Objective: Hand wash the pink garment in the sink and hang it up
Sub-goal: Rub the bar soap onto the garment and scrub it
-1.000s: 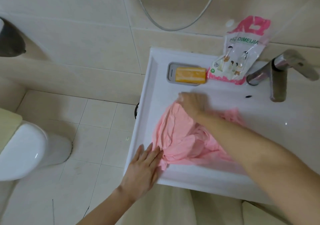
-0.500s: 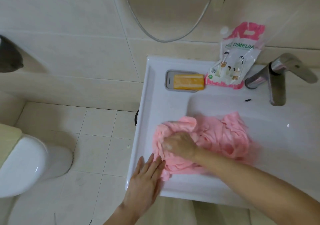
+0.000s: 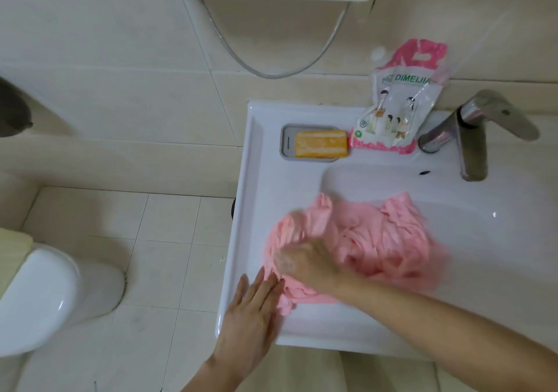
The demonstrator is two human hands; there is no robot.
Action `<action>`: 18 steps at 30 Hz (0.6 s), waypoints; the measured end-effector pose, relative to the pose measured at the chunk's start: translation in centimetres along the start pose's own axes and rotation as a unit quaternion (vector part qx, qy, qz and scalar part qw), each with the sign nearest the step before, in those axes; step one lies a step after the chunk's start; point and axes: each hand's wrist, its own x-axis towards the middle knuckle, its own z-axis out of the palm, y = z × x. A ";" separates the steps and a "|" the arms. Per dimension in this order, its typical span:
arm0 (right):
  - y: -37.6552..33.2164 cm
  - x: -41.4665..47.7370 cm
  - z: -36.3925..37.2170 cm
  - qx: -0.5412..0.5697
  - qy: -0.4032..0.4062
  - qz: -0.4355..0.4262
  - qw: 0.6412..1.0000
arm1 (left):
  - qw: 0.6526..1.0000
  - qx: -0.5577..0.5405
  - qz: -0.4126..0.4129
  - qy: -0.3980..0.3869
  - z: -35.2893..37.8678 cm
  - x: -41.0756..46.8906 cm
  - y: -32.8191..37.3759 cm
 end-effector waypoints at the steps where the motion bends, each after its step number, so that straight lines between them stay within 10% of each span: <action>1: -0.5 -1.1 0.6 0.029 -0.015 -0.026 0.999 | 1.000 0.005 -0.002 -0.006 0.1 -0.1 0.0; 7: 5.4 3.1 -4.2 0.088 0.125 0.215 0.965 | 0.999 -0.011 -0.013 -0.027 -0.6 0.4 0.5; 10: 5.6 1.1 -3.2 0.270 0.248 0.412 0.834 | 0.985 -0.125 -0.119 0.027 -1.5 1.4 1.8; 13: 6.1 1.5 -3.3 0.445 0.185 0.520 0.705 | 0.919 -0.237 -0.294 0.114 -2.2 2.9 3.8; 18: -0.9 3.4 -1.0 0.229 -0.009 0.439 0.869 | 0.905 -0.225 -0.342 0.114 -0.5 5.4 5.6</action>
